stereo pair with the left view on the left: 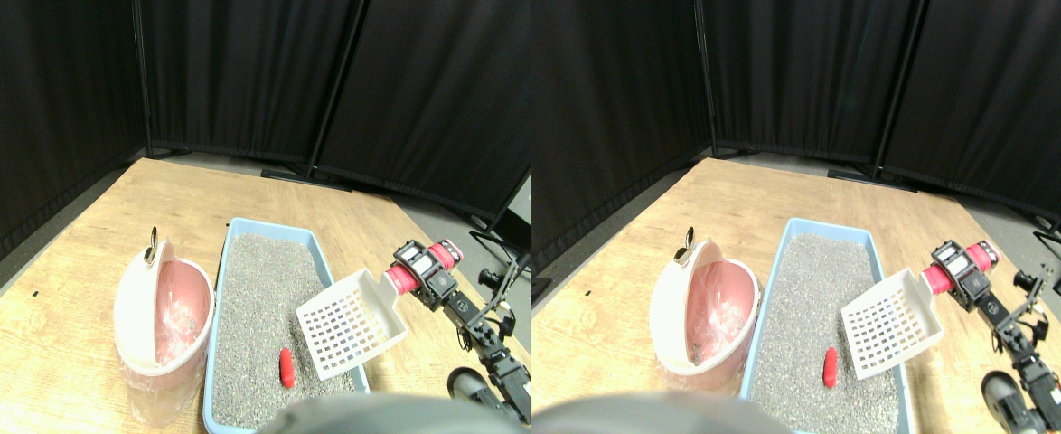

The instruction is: Scoop (unimanual)

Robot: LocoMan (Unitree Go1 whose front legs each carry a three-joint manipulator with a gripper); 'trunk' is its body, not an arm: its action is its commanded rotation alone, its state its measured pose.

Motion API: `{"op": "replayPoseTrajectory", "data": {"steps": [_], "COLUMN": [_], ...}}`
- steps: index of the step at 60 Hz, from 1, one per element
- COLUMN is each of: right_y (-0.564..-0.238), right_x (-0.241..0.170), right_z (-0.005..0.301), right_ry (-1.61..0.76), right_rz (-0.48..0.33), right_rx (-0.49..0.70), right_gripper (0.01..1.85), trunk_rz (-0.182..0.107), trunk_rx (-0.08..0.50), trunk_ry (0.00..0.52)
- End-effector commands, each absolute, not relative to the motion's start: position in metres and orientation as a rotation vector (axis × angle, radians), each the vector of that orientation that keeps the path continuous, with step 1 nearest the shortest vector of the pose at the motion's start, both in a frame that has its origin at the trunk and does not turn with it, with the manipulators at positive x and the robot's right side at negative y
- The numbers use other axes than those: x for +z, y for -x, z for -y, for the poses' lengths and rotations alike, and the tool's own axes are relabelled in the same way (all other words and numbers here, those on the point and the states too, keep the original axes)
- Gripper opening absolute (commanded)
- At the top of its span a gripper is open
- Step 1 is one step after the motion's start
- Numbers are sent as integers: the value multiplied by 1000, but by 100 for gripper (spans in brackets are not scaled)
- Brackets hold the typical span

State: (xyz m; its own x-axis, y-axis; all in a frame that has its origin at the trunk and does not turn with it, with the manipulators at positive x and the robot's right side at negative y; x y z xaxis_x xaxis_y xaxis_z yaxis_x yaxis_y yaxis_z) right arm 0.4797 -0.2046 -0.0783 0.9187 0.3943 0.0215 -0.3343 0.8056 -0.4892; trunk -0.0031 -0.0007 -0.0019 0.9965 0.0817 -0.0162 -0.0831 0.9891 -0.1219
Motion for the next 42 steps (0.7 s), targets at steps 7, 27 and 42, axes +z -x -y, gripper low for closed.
{"op": "replayPoseTrajectory", "data": {"steps": [7, 27, 42], "right_y": [-489, -509, -508], "right_x": [-69, -82, -98], "right_z": [203, 204, 202], "right_ry": [586, 687, 677], "right_rz": [161, 185, 213], "right_rx": [402, 462, 535], "right_gripper": [5, 5, 5], "trunk_rz": [-35, -49, -59], "trunk_rx": [110, 125, 133], "trunk_ry": [137, 153, 157]}}
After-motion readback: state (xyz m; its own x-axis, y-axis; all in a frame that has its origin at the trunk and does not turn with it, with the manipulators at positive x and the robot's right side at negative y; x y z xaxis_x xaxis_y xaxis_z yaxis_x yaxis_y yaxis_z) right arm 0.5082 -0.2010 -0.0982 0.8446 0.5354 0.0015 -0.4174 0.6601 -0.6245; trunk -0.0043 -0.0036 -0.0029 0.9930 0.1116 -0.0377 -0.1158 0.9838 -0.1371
